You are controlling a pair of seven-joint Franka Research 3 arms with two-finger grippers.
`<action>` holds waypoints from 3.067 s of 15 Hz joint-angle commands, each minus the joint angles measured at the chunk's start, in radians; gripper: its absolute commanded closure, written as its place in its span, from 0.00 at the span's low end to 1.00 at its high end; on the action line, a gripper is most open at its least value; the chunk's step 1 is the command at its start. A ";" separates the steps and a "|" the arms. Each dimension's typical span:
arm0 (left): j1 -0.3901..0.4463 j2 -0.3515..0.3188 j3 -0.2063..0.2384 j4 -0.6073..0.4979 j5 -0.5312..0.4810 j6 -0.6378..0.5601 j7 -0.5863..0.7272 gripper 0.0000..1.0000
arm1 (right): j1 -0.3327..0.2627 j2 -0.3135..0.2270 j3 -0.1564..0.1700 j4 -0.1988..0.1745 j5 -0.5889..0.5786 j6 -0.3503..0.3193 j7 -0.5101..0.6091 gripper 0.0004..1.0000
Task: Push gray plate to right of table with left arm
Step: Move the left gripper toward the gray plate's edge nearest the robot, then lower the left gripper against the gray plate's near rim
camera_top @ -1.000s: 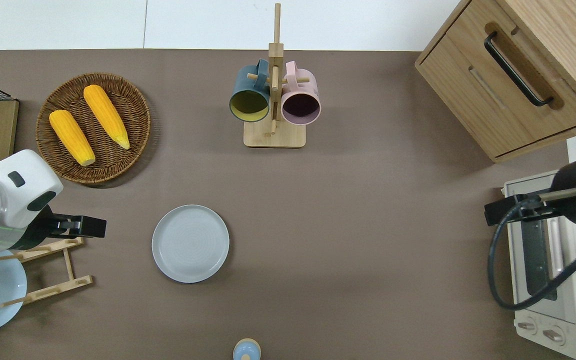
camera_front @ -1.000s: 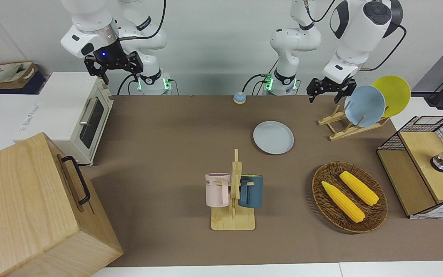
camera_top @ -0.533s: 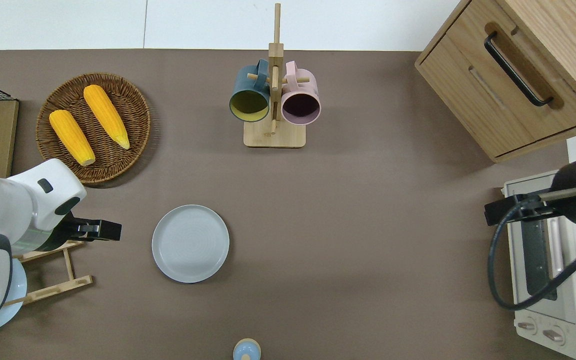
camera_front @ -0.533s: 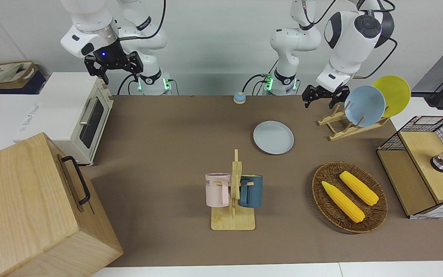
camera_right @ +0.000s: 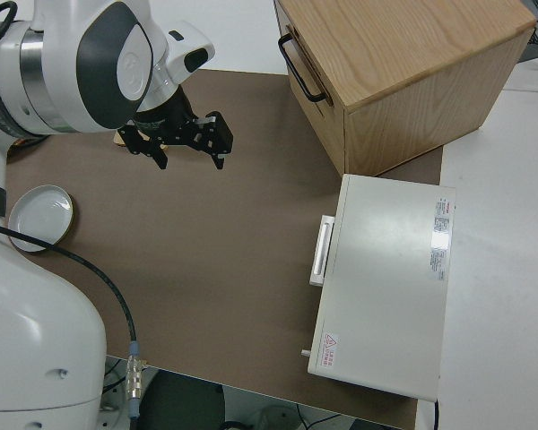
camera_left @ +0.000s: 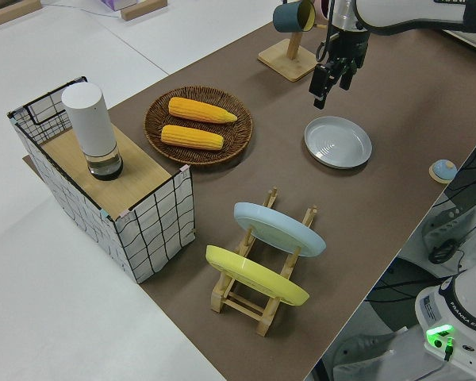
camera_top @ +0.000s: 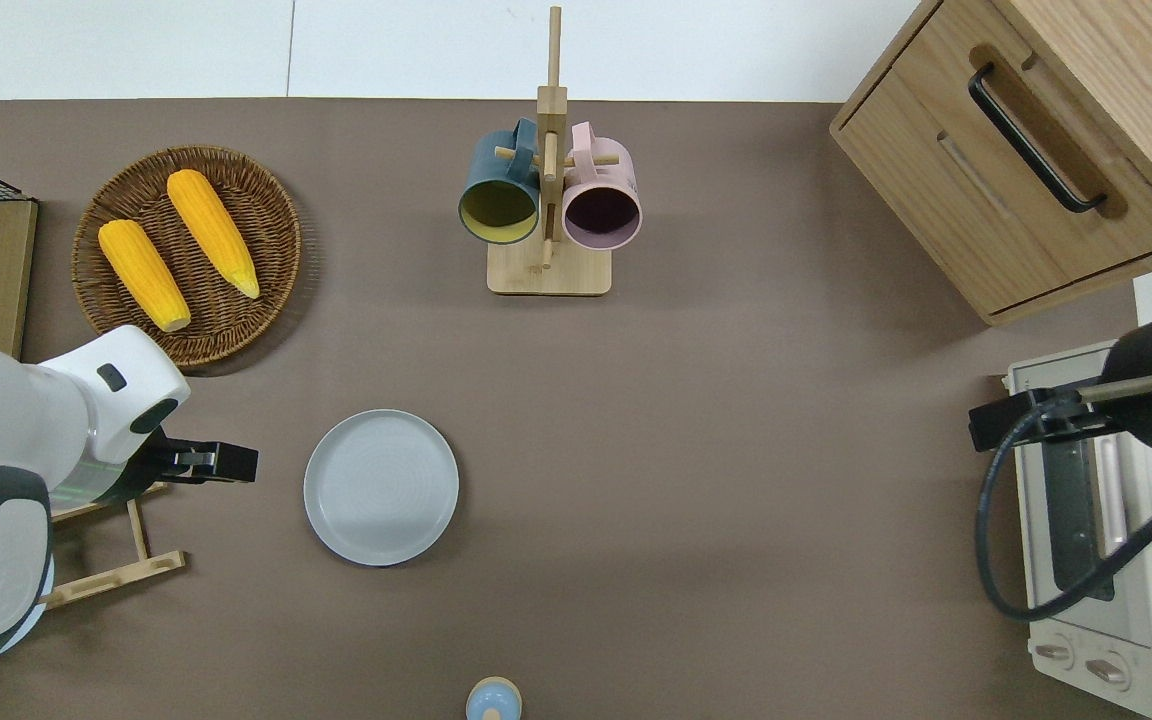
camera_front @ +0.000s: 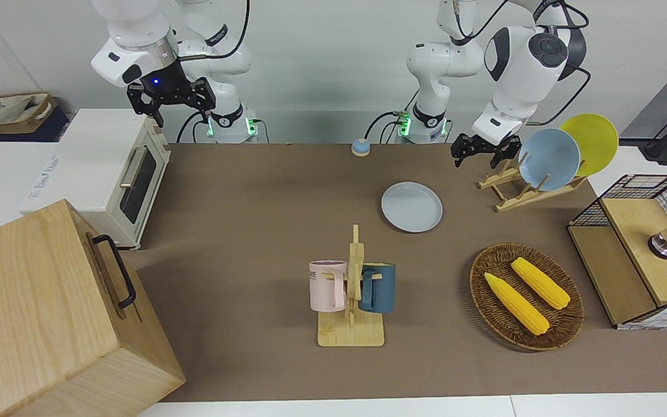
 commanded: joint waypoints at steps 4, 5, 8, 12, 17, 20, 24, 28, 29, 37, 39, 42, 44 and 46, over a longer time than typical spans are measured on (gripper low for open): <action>-0.025 -0.030 -0.012 -0.107 -0.019 0.101 -0.076 0.00 | -0.020 -0.002 0.016 0.009 0.004 -0.016 0.013 0.02; -0.028 -0.031 -0.012 -0.118 -0.019 0.109 -0.078 0.00 | -0.020 -0.002 0.016 0.009 0.004 -0.016 0.012 0.02; -0.028 -0.030 -0.012 -0.153 -0.019 0.138 -0.078 0.00 | -0.020 -0.002 0.016 0.009 0.004 -0.016 0.013 0.02; -0.035 -0.035 -0.014 -0.214 -0.023 0.200 -0.078 0.00 | -0.020 -0.002 0.016 0.009 0.004 -0.016 0.012 0.02; -0.055 -0.065 -0.015 -0.351 -0.052 0.366 -0.076 0.00 | -0.019 -0.002 0.016 0.009 0.004 -0.016 0.012 0.02; -0.074 -0.068 -0.017 -0.412 -0.065 0.436 -0.078 0.00 | -0.019 -0.002 0.016 0.009 0.004 -0.016 0.012 0.02; -0.077 -0.048 -0.015 -0.490 -0.065 0.540 -0.078 0.00 | -0.020 -0.002 0.016 0.009 0.004 -0.016 0.013 0.02; -0.077 -0.004 -0.015 -0.520 -0.065 0.618 -0.078 0.00 | -0.020 -0.002 0.016 0.009 0.004 -0.016 0.012 0.02; -0.077 0.011 -0.015 -0.520 -0.065 0.637 -0.078 0.00 | -0.019 -0.002 0.016 0.009 0.004 -0.016 0.013 0.02; -0.077 0.067 -0.015 -0.523 -0.065 0.688 -0.076 0.00 | -0.020 -0.002 0.016 0.009 0.004 -0.016 0.012 0.02; -0.077 0.071 -0.015 -0.523 -0.065 0.688 -0.076 0.00 | -0.019 -0.002 0.016 0.009 0.004 -0.016 0.012 0.02; -0.077 0.080 -0.015 -0.523 -0.065 0.701 -0.076 0.01 | -0.020 -0.002 0.016 0.009 0.004 -0.016 0.012 0.02; -0.077 0.088 -0.015 -0.523 -0.065 0.709 -0.076 0.01 | -0.020 -0.002 0.016 0.009 0.004 -0.016 0.012 0.02; -0.077 0.090 -0.015 -0.523 -0.065 0.712 -0.078 0.09 | -0.020 -0.002 0.016 0.009 0.004 -0.016 0.013 0.02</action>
